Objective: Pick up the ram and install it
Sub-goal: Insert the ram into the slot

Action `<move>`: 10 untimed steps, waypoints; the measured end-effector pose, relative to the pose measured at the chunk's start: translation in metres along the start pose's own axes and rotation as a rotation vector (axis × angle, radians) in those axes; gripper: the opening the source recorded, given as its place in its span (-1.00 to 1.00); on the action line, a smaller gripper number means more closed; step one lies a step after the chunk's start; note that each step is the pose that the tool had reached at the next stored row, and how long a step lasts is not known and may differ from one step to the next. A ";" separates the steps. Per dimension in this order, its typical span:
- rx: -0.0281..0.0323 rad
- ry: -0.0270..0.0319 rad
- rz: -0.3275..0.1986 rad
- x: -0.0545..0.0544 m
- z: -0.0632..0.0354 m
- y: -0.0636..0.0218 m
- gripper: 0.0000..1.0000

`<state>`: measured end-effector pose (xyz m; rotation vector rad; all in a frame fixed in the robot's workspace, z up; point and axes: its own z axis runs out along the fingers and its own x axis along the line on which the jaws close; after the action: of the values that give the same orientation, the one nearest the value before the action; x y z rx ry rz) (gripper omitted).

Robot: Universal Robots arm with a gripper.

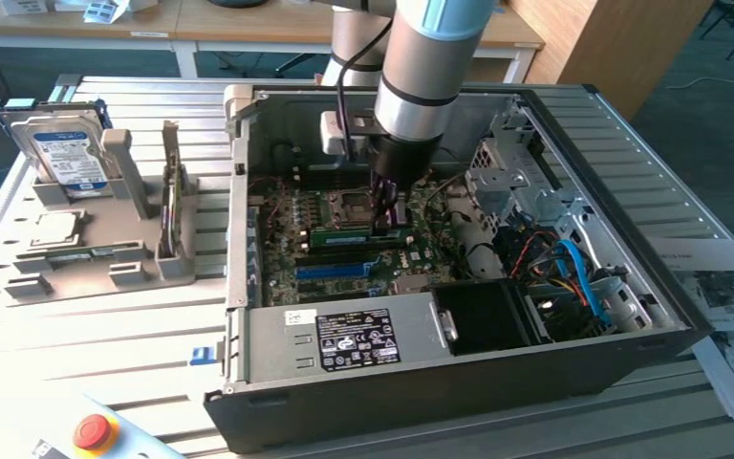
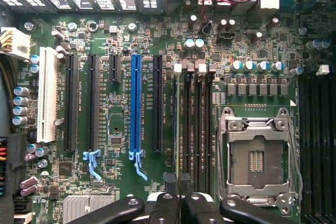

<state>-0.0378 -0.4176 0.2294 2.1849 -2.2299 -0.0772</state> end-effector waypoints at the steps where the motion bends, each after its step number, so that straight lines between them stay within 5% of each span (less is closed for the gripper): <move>1: 0.0000 -0.0001 0.000 0.000 0.0003 0.0000 -0.76; 10: 0.0001 -0.0006 0.000 0.000 0.0011 -0.0001 -0.76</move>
<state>-0.0378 -0.4176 0.2283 2.1853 -2.2302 -0.0776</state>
